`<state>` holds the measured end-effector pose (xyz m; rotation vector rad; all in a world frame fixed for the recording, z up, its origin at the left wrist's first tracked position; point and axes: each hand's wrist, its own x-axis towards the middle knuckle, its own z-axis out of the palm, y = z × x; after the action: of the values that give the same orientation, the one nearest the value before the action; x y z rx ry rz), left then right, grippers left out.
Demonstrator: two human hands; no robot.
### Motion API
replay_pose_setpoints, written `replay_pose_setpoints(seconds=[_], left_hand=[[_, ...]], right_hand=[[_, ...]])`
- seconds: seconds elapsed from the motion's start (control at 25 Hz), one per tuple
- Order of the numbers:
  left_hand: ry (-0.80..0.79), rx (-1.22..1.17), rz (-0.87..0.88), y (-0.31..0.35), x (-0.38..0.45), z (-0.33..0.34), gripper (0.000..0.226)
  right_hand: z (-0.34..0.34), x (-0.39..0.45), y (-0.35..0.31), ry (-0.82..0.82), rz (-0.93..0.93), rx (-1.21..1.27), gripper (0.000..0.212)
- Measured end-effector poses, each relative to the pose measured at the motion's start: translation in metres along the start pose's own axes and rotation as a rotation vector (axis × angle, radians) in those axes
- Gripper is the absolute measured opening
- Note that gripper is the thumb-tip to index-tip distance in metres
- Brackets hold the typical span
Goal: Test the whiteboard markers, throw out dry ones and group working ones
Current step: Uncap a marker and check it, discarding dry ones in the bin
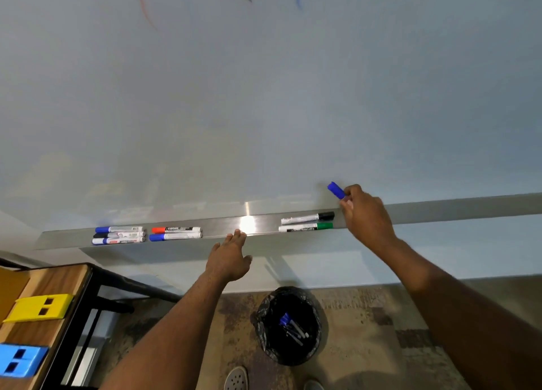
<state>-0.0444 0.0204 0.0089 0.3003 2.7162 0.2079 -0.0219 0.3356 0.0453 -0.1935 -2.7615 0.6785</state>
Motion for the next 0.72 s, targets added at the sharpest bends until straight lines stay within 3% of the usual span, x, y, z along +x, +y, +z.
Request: replay_pose_setpoints(seconds=[0.12,0.28,0.36,0.52,0.72], left_hand=[[0.101,-0.305,0.041,0.024,-0.011,-0.016,0.059],[0.146,-1.157,0.159,0.086,-0.039,-0.045,0.042],[0.134,-1.425,0.14,0.102,-0.047,-0.058,0.037],[0.125,-1.737,0.001,0.115,-0.047,-0.078,0.035],[0.151,-1.807,-0.137,0.123,-0.044,-0.088,0.022]], right_hand=[[-0.006,-0.019,-0.038,0.025,0.032,0.362,0.016],[-0.004,-0.04,-0.087,-0.148,0.11,0.706,0.012],[-0.007,-0.047,-0.105,-0.239,0.132,0.787,0.008],[-0.016,-0.043,-0.122,-0.281,0.112,0.681,0.027],[-0.019,-0.036,-0.125,-0.211,0.014,0.447,0.03]])
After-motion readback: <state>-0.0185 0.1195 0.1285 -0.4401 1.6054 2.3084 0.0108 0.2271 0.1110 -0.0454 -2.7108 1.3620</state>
